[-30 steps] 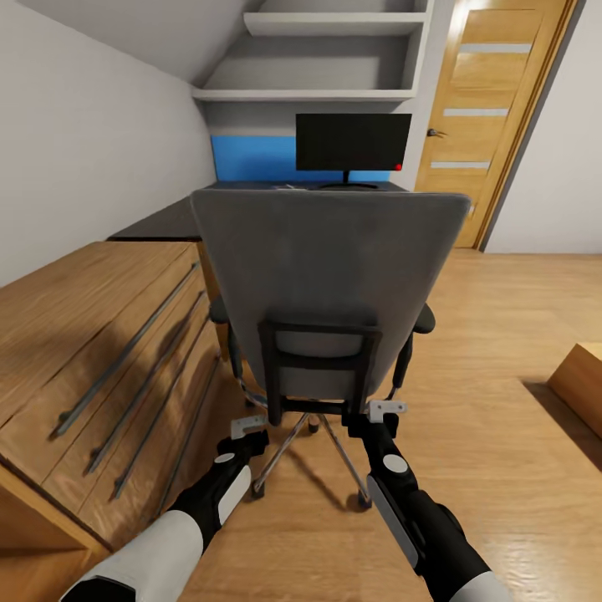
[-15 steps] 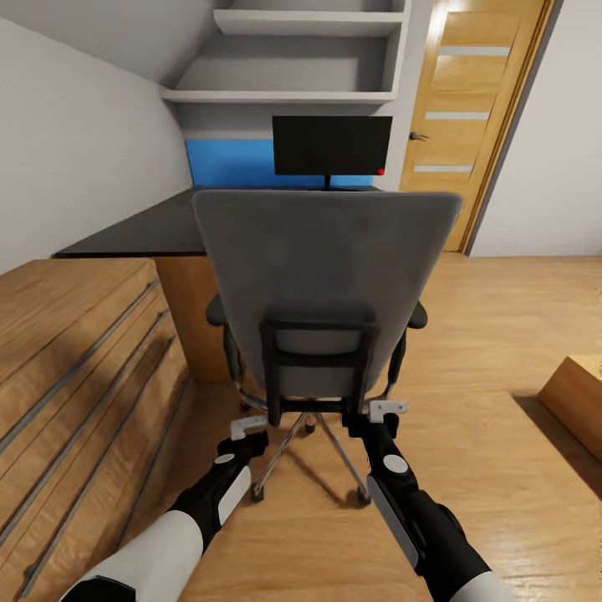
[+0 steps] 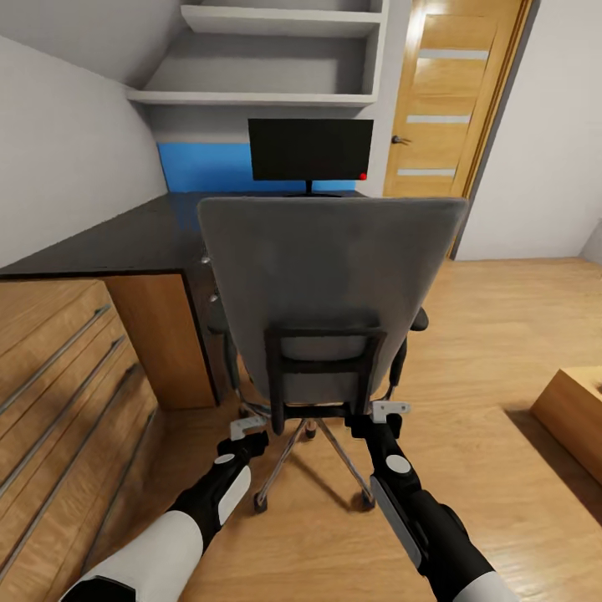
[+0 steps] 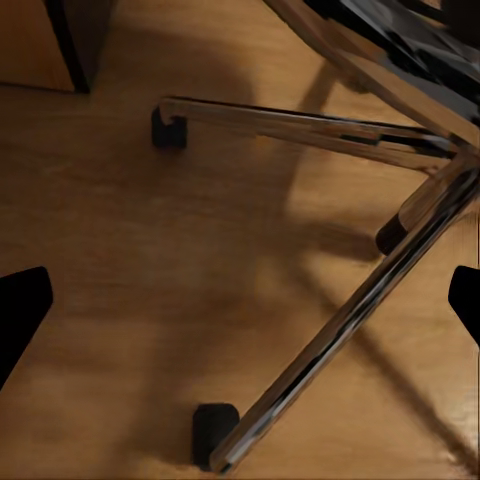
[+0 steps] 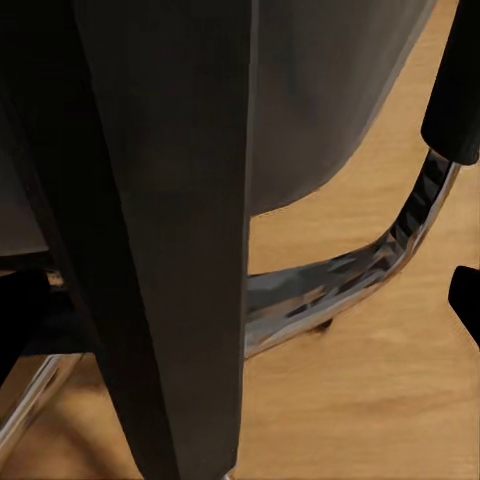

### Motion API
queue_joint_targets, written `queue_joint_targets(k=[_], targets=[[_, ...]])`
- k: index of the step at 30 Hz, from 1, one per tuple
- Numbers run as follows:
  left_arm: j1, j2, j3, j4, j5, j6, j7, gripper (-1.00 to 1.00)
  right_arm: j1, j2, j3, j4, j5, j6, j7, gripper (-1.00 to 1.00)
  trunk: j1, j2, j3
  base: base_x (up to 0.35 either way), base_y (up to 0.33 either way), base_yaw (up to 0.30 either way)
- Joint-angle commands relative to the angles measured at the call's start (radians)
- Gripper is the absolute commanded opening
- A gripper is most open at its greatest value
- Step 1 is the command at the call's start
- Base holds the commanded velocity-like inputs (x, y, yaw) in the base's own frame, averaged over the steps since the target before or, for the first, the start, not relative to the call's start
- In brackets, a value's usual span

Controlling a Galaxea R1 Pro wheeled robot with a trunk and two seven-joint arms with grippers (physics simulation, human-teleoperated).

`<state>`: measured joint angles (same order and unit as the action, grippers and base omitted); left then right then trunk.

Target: In the bedroom, organize the workspace by keeping the computer under the desk, ensuring the monitor is on the desk, placing the keyboard on the desk next to the monitor, placing the mouse on the desk next to the keyboard, moving the folder from the swivel chair onto the desk next to the mouse, stacking the notebook on top of the folder with the pen on top of the notebook, and positioning the swivel chair next to the desk.

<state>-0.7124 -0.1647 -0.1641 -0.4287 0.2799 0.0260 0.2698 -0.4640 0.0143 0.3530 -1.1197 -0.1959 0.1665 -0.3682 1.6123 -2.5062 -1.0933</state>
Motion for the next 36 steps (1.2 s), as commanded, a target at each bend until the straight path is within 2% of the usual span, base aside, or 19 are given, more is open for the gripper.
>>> queue_joint_targets(k=[1,28,36], targets=[[-0.001,0.001,-0.009,-0.003,0.004,0.002,0.006,1.0,-0.001,0.0,0.003,-0.002,-0.005,0.004,-0.006,1.0,0.0,0.0,-0.001,0.32,-0.007,-0.007],[-0.001,0.002,-0.008,-0.002,0.005,0.003,0.005,1.0,-0.001,-0.001,0.004,-0.002,-0.007,0.003,-0.006,1.0,0.0,0.0,-0.001,0.327,0.0,0.0],[-0.001,0.002,-0.008,-0.002,0.005,0.003,0.005,1.0,-0.001,0.0,0.004,-0.002,-0.007,0.002,-0.006,1.0,0.0,0.0,-0.001,0.33,0.0,0.083]])
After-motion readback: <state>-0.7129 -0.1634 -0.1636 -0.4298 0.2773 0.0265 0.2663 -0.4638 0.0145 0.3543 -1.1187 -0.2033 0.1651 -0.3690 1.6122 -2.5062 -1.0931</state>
